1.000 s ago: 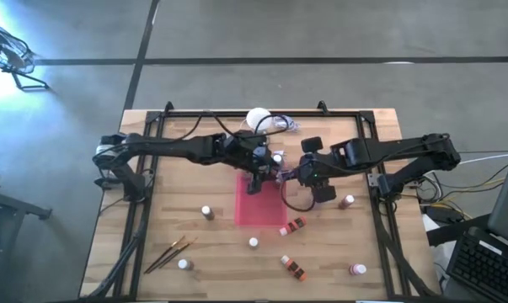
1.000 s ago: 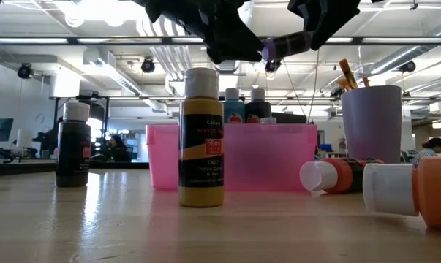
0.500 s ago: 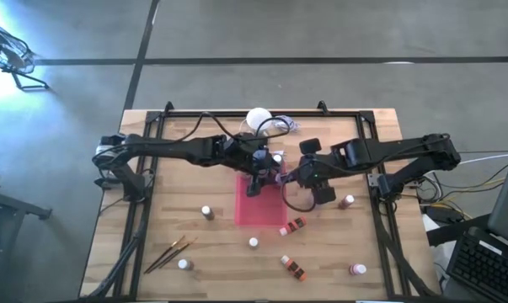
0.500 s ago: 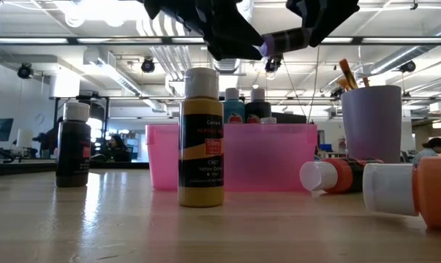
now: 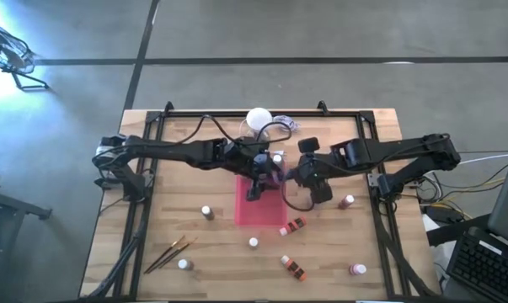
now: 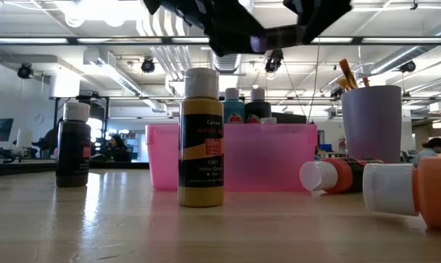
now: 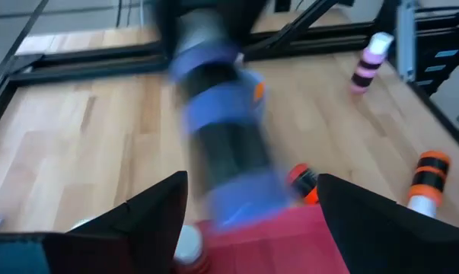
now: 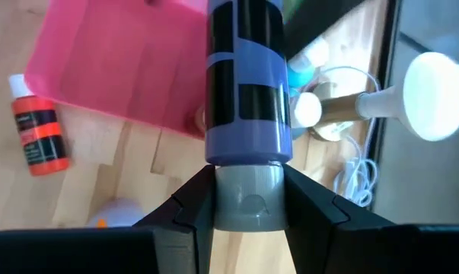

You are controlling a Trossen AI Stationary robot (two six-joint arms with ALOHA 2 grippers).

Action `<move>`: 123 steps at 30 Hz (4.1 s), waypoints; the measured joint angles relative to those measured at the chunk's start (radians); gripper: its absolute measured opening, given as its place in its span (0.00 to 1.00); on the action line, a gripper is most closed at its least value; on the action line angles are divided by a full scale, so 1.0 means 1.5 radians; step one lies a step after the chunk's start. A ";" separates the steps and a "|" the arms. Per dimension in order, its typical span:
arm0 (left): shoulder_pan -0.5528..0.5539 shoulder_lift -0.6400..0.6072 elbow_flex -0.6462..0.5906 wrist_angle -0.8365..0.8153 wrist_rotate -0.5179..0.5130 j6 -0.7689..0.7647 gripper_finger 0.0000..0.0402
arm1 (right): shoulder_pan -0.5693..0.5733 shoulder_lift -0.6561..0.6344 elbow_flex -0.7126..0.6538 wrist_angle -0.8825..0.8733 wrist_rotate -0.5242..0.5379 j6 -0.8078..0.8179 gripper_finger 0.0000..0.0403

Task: Pick & Place Paint Supplies
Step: Put the small purple paint bottle into the red bin

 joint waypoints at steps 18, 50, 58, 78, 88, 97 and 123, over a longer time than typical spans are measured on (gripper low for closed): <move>-0.001 0.000 0.003 0.005 0.002 0.009 0.74 | 0.000 0.034 0.003 0.001 -0.021 -0.026 0.28; 0.000 0.026 0.006 0.002 -0.006 -0.018 0.51 | 0.000 0.036 0.011 0.019 -0.021 -0.036 0.28; 0.001 0.026 0.006 0.001 -0.008 -0.050 0.44 | 0.000 0.036 0.011 0.019 -0.021 -0.017 0.30; 0.002 0.025 -0.016 -0.005 -0.020 -0.047 0.41 | 0.000 -0.009 0.003 -0.173 0.006 0.256 0.48; 0.010 0.024 -0.109 0.232 -0.020 -0.049 0.38 | 0.000 -0.133 -0.064 0.012 0.069 0.198 0.46; 0.010 0.020 -0.234 0.543 -0.013 -0.051 0.38 | 0.000 -0.274 -0.222 0.237 0.059 0.143 0.43; 0.012 0.021 -0.355 0.951 -0.016 -0.069 0.38 | 0.000 -0.265 -0.434 0.874 -0.071 0.036 0.56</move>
